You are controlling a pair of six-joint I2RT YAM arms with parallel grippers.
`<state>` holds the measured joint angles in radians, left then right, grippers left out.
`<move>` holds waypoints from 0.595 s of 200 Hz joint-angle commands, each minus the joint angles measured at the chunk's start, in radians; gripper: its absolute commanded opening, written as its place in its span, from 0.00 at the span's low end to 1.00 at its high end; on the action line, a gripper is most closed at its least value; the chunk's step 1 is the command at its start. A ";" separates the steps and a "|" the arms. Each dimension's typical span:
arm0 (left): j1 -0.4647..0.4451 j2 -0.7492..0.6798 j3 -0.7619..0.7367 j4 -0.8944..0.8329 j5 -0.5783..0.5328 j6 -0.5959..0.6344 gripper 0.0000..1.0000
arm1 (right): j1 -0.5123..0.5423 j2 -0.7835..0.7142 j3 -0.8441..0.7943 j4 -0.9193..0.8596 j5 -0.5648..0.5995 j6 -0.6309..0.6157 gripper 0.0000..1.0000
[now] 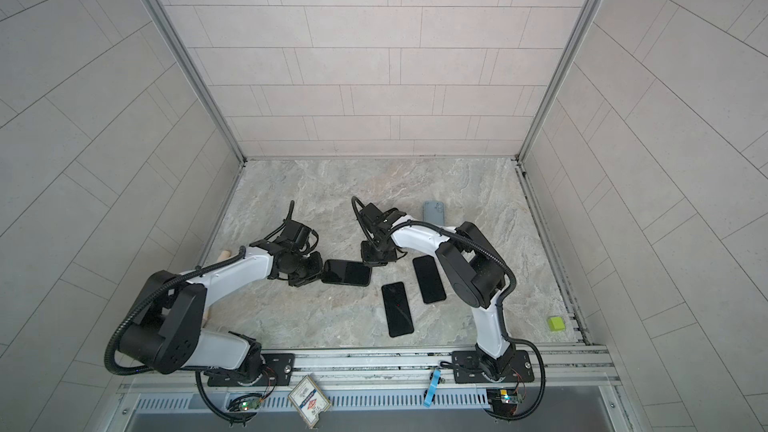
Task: Put the phone into the phone case
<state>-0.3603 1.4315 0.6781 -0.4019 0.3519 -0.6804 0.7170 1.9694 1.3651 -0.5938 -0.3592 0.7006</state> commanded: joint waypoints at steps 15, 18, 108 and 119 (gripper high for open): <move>-0.005 0.035 -0.023 0.023 0.001 -0.001 0.13 | 0.023 0.065 -0.034 -0.013 0.021 0.018 0.11; -0.007 0.035 -0.023 0.023 0.000 -0.001 0.13 | 0.023 0.067 -0.036 -0.011 0.021 0.020 0.11; -0.006 0.032 -0.026 0.024 -0.001 -0.004 0.13 | 0.057 0.122 -0.060 -0.011 0.030 0.045 0.11; -0.007 0.036 -0.025 0.026 0.002 -0.005 0.13 | 0.062 0.129 -0.063 -0.009 0.029 0.049 0.11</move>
<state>-0.3603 1.4326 0.6781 -0.4011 0.3534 -0.6807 0.7311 1.9778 1.3647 -0.5903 -0.3374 0.7311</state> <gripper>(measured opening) 0.127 0.108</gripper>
